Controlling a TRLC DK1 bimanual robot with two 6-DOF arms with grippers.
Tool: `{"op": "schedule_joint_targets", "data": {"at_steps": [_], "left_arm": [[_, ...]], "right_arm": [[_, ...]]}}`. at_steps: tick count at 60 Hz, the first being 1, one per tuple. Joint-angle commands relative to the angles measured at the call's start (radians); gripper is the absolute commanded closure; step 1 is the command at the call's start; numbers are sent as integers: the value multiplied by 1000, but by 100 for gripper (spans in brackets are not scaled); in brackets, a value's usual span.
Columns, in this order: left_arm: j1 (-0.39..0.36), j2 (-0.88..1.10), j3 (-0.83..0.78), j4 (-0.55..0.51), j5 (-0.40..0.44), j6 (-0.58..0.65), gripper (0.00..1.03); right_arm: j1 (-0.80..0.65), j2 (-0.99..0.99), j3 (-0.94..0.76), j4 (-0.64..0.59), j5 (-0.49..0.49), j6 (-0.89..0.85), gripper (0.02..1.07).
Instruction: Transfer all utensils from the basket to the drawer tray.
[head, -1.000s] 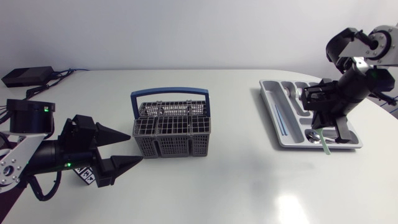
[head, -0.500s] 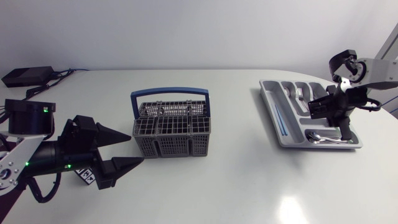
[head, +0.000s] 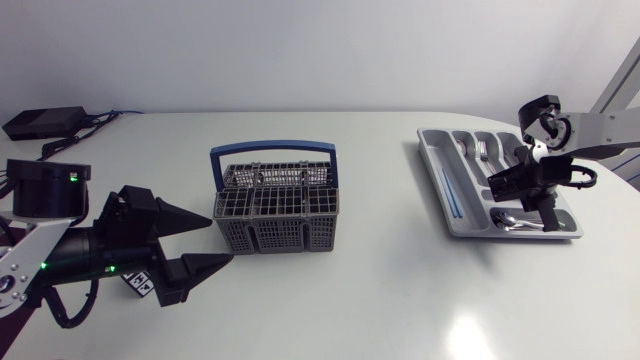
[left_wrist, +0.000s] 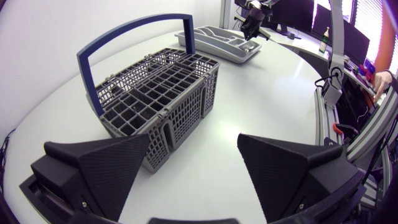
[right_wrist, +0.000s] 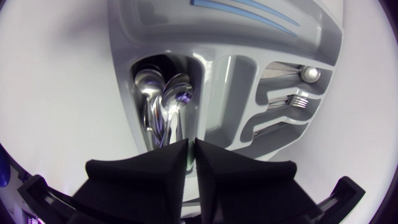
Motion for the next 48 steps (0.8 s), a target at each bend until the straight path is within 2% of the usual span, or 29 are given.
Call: {"op": "schedule_joint_targets", "data": {"at_steps": [1, 7, 9, 11, 28, 44, 48], "left_arm": [[-8, -12, -11, -9, -5, -17, 5], [-11, -15, -13, -11, -10, -23, 5], [-11, -16, -13, -11, -10, -23, 5], [-11, -16, -11, -12, -11, -24, 5], [-8, -51, -24, -28, -24, -31, 5], [27, -73, -28, -20, -38, -58, 5], [33, -74, -28, -18, -38, -66, 5]], "right_arm": [[14, -30, -36, 46, -28, -25, 58], [20, -79, -50, 83, -82, -16, 45], [22, -90, -47, 80, -94, -1, 28], [26, -105, -48, 75, -106, 13, 4], [75, -272, -58, 40, -275, 225, 6], [158, -441, -39, -64, -461, 567, 6], [192, -475, -48, -64, -473, 670, 6]]}}
